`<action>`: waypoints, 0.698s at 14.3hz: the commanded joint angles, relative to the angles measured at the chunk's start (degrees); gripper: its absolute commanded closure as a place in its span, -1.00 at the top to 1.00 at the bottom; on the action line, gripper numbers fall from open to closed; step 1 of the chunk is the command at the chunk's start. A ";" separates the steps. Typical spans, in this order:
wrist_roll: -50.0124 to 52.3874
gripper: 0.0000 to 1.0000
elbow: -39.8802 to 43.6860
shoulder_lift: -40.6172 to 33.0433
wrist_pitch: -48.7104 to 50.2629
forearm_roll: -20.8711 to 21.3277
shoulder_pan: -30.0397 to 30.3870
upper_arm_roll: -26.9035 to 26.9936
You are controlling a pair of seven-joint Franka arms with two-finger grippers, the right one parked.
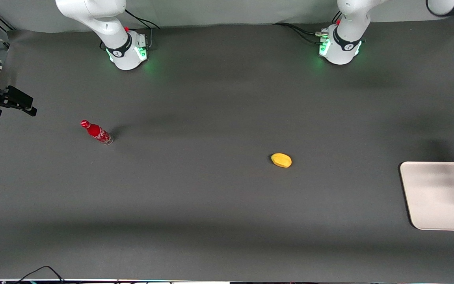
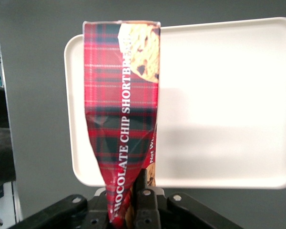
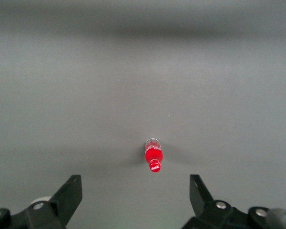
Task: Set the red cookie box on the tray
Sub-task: 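Lower the box onto the tray and open the left gripper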
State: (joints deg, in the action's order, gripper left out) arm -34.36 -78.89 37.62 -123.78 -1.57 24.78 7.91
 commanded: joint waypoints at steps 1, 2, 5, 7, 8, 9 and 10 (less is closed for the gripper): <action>-2.20 -1.00 9.27 9.29 -2.95 -1.95 1.84 0.00; -2.72 -1.00 12.15 11.57 -2.61 -2.30 2.98 0.00; -4.57 -1.00 18.93 17.55 -2.69 -3.88 4.31 -0.09; -4.92 -1.00 20.35 19.50 -3.05 -3.97 4.93 -0.09; -5.01 -1.00 20.61 20.03 -3.39 -3.97 4.93 -0.18; -5.01 -1.00 20.88 20.55 -3.48 -3.97 5.02 -0.18; -5.10 -1.00 21.32 21.08 -3.49 -3.97 5.10 -0.09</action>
State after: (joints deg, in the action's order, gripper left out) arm -37.80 -61.70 56.21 -127.54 -4.53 29.36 7.90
